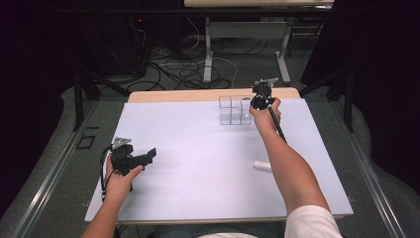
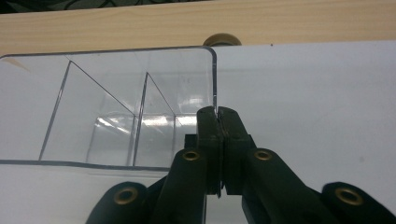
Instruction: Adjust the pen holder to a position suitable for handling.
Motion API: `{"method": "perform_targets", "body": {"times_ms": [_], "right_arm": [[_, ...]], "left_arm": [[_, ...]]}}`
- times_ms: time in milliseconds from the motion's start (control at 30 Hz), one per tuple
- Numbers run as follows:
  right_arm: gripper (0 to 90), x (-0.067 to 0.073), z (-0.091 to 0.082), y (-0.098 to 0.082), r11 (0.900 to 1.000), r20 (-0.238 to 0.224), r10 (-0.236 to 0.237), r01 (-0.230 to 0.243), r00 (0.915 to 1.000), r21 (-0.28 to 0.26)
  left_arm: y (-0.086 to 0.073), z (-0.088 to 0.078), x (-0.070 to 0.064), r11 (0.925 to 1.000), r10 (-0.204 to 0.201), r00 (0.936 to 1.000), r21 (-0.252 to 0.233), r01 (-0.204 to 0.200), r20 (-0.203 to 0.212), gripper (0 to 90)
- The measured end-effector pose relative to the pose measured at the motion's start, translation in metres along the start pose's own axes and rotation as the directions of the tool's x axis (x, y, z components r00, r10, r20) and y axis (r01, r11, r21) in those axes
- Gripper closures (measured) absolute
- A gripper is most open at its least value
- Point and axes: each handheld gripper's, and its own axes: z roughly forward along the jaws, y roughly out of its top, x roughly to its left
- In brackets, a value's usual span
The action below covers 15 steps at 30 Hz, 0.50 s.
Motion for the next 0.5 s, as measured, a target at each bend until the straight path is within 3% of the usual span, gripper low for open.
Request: {"method": "perform_targets", "body": {"times_ms": [100,400,500], "right_arm": [[88.7,0.001,-0.009,-0.009,1.000,-0.022,0.008,-0.007,0.9997,0.014],[88.5,0.003,-0.035,-0.034,0.998,-0.085,-0.026,0.030,0.9961,0.056],[88.4,0.004,-0.045,-0.044,0.995,-0.108,-0.057,0.065,0.9925,0.072]], "left_arm": [[0.000,0.002,-0.003,0.9999,0.012,0.9999,0.006,-0.012,0.001,3.8],[0.001,0.004,-0.007,0.9993,0.035,0.9993,0.013,-0.035,0.009,3.8],[0.000,0.005,-0.008,0.9995,0.032,0.9995,0.007,-0.032,0.009,3.8]]}}
